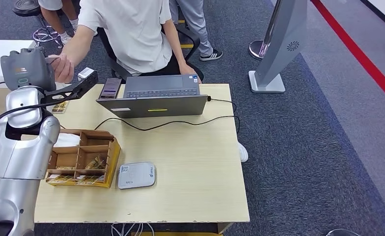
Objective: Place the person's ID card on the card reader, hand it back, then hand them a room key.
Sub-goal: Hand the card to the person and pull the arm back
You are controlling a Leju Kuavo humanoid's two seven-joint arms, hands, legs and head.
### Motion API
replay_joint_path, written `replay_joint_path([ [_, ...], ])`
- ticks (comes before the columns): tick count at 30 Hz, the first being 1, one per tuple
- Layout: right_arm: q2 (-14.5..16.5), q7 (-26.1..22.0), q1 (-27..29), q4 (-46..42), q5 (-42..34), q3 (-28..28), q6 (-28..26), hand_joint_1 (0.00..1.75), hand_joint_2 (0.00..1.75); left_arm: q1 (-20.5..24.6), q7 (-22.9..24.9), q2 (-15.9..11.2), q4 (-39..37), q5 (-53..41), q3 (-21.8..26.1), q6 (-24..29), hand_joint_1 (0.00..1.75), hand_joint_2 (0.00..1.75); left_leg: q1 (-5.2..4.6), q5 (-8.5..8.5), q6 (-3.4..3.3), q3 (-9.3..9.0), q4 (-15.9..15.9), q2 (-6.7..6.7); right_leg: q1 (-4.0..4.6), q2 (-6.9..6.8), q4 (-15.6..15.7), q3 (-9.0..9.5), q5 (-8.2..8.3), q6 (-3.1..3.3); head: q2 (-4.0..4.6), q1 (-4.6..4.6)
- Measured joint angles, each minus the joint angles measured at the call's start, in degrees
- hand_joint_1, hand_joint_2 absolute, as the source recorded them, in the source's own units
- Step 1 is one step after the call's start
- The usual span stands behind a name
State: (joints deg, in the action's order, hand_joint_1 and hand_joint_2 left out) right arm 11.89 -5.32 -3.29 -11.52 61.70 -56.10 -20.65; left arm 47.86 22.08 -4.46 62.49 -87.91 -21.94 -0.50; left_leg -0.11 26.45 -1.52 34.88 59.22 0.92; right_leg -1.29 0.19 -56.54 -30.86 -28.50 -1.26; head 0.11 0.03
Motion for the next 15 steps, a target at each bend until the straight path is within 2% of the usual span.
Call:
replay_joint_path([
  [1, 0.00, -0.02, 0.00, 0.01, -0.01, 0.01, -0.01, 0.00, 1.75, 0.14, 0.00, 0.00, -0.23, 0.00, 0.00, 0.08, 0.00, 1.75, 0.00, 0.00, 0.00, 0.04, 0.00, 0.00, 0.00, 0.00, 0.01, -0.03, 0.00, 0.00, 0.00, 0.00],
  [5, 0.02, -0.40, -0.04, 0.03, -0.04, 0.01, 0.03, 0.00, 1.75, 0.55, -0.44, 0.02, -0.52, 0.00, 0.12, 0.83, 0.00, 1.75, -0.02, 0.01, -0.02, 0.05, 0.00, -0.02, -0.01, -0.03, 0.02, -0.04, 0.00, 0.00, 0.00, 0.00],
  [9, 0.02, -0.77, -0.03, 0.08, -0.26, 0.00, 0.04, 0.00, 1.75, -0.94, -3.58, 0.19, 0.98, 0.04, 1.23, 2.39, 0.00, 1.75, -0.02, 0.00, -0.02, 0.01, 0.00, -0.01, -0.01, -0.02, 0.01, -0.04, 0.00, -0.01, 0.00, 0.01],
  [15, 0.02, -0.75, 0.01, 0.11, -1.72, -0.27, -0.04, 0.00, 1.75, -7.74, -8.43, 0.88, 12.34, 0.42, 1.92, 1.62, 0.00, 1.75, -0.01, -0.03, -0.02, -0.01, 0.00, -0.02, 0.00, -0.04, 0.00, -0.01, 0.01, -0.01, 0.00, -0.01],
])
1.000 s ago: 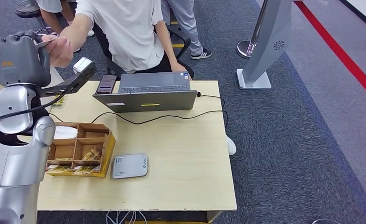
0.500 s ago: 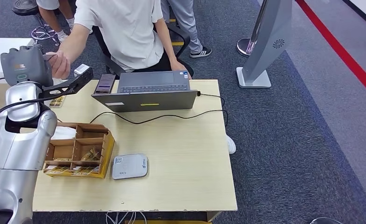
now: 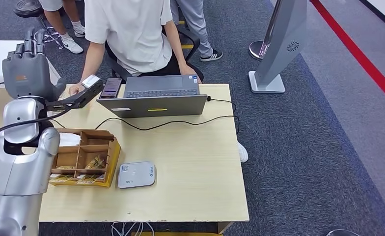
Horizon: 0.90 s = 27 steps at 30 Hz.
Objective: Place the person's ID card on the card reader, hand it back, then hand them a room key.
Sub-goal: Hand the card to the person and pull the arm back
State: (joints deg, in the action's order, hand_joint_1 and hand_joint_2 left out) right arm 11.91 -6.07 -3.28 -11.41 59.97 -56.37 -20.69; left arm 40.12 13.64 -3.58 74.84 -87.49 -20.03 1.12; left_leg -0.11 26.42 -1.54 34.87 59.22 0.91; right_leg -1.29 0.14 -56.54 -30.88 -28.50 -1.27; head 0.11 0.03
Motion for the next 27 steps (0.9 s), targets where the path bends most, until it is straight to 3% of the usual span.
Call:
replay_joint_path([
  [11, 0.00, -0.03, 0.05, 0.00, -1.20, -1.34, -0.14, 0.00, 1.75, -7.80, -2.17, 0.47, 16.00, 1.89, -0.10, -1.62, 0.00, 1.75, 0.00, 0.00, 0.00, -0.01, 0.00, 0.00, 0.00, -0.01, 0.01, 0.00, 0.00, 0.00, 0.00, -0.01],
  [16, 0.00, -0.26, 0.07, -0.01, -3.98, -3.18, -0.55, 0.00, 1.75, -14.96, -4.74, -0.50, 26.09, 3.78, -2.97, -2.24, 0.00, 1.75, -0.01, 0.02, -0.01, 0.00, -0.01, 0.01, 0.00, 0.02, 0.02, 0.00, -0.01, 0.00, 0.00, -0.01],
  [21, 0.03, -0.25, 0.08, -0.02, -5.61, -5.29, -0.92, 0.00, 1.75, -25.29, -6.32, -5.61, 35.54, 3.40, -9.18, -0.10, 0.00, 1.75, -0.01, 0.11, 0.01, 0.00, -0.04, 0.05, 0.00, 0.04, 0.04, -0.03, -0.08, 0.00, 0.00, -0.03],
  [27, 0.07, 0.12, 0.04, -0.03, -6.46, -7.10, -0.90, 0.00, 1.75, -36.65, -9.15, -13.43, 37.82, 6.64, -12.87, 3.63, 0.00, 1.75, 0.03, 0.12, 0.04, -0.07, -0.07, 0.08, 0.01, 0.03, 0.03, -0.08, -0.13, 0.06, 0.00, -0.01],
])
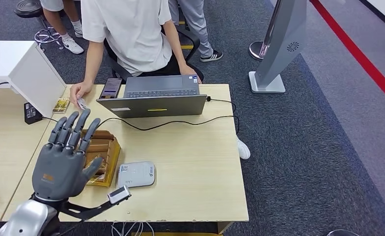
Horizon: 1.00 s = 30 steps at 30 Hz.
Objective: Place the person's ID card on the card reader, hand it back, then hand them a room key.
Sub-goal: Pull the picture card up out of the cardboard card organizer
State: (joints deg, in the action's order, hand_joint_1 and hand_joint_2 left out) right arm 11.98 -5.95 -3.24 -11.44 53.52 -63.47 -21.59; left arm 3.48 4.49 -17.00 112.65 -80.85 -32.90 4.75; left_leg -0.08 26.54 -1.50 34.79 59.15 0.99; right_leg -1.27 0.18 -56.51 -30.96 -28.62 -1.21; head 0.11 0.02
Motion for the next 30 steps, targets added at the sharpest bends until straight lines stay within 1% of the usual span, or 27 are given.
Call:
replay_joint_path([
  [2, 0.00, 0.20, -0.04, -0.01, -0.03, -0.45, 0.02, 0.00, 1.75, -3.05, -1.08, -1.32, -0.24, 1.85, -0.45, -0.13, 0.00, 1.75, 0.01, 0.00, 0.00, -0.01, 0.00, 0.00, 0.00, 0.00, 0.00, -0.02, 0.00, 0.00, 0.00, -0.01],
  [5, 0.00, 0.37, -0.10, -0.02, -0.05, -1.06, 0.04, 0.00, 1.75, -6.85, -1.84, -2.53, -1.47, 4.42, -0.91, -0.93, 0.00, 1.75, 0.00, 0.00, 0.00, -0.01, 0.00, 0.00, 0.00, 0.00, 0.00, -0.01, 0.00, 0.00, 0.00, -0.02],
  [10, 0.00, 0.98, -0.21, -0.06, -0.03, -1.62, -0.01, 0.00, 1.75, -10.50, -0.72, -3.72, -4.81, 8.68, -0.96, -2.35, 0.00, 1.75, -0.01, 0.00, 0.00, -0.01, 0.00, -0.03, -0.01, -0.03, 0.01, 0.00, 0.01, -0.01, 0.00, -0.02],
  [18, 0.00, 1.04, -0.39, -0.09, 0.01, -2.22, -0.02, 0.00, 1.75, -12.34, 0.78, -3.92, -7.73, 10.77, -0.96, -2.82, 0.00, 1.75, -0.01, 0.00, 0.00, -0.01, 0.00, -0.05, 0.00, -0.06, 0.01, 0.04, 0.01, -0.01, 0.00, -0.02],
  [24, 0.00, 1.22, -0.38, -0.10, 0.33, -2.32, -0.07, 0.00, 1.75, -12.97, 4.71, -3.81, -10.36, 13.72, -0.97, -3.00, 0.00, 1.75, 0.00, 0.00, 0.00, -0.01, 0.00, -0.05, 0.00, -0.05, 0.00, 0.10, 0.01, 0.00, 0.00, -0.02],
  [30, 0.00, 1.39, -0.38, -0.13, 0.40, -2.32, -0.16, 0.00, 1.75, -13.26, 7.11, -3.54, -12.86, 14.17, -0.96, -2.72, 0.00, 1.75, 0.00, 0.00, 0.00, -0.01, 0.00, -0.05, 0.00, -0.05, 0.00, 0.10, 0.01, 0.00, 0.00, -0.02],
])
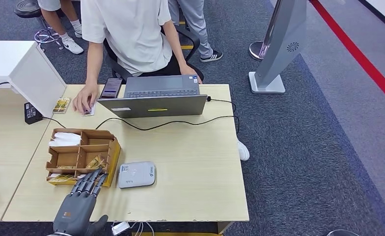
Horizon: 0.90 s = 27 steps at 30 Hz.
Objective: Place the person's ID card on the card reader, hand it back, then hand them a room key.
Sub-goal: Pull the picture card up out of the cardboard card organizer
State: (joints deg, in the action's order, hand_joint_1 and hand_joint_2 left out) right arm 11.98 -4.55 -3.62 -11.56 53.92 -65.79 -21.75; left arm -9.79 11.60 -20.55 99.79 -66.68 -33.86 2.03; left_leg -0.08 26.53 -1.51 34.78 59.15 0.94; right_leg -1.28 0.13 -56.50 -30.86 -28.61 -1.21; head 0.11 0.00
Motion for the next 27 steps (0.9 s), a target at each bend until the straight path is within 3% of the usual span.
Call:
replay_joint_path([
  [8, 0.00, 0.50, 0.03, -0.02, 1.00, 0.00, -0.10, 0.00, 1.75, -0.51, 4.79, 1.11, -2.25, -3.86, 2.25, 0.48, 0.00, 1.75, 0.00, 0.00, 0.00, 0.00, 0.00, 0.00, 0.00, 0.00, 0.00, 0.01, 0.00, 0.00, 0.00, 0.00],
  [27, 0.02, 0.51, 0.04, -0.04, 1.85, 0.00, -0.19, 0.00, 1.75, -0.37, 4.23, 7.36, -6.23, -8.92, 8.70, 1.74, 0.00, 1.75, 0.00, 0.00, 0.00, -0.01, 0.00, 0.00, 0.00, 0.00, 0.00, -0.05, 0.00, 0.00, 0.00, 0.00],
])
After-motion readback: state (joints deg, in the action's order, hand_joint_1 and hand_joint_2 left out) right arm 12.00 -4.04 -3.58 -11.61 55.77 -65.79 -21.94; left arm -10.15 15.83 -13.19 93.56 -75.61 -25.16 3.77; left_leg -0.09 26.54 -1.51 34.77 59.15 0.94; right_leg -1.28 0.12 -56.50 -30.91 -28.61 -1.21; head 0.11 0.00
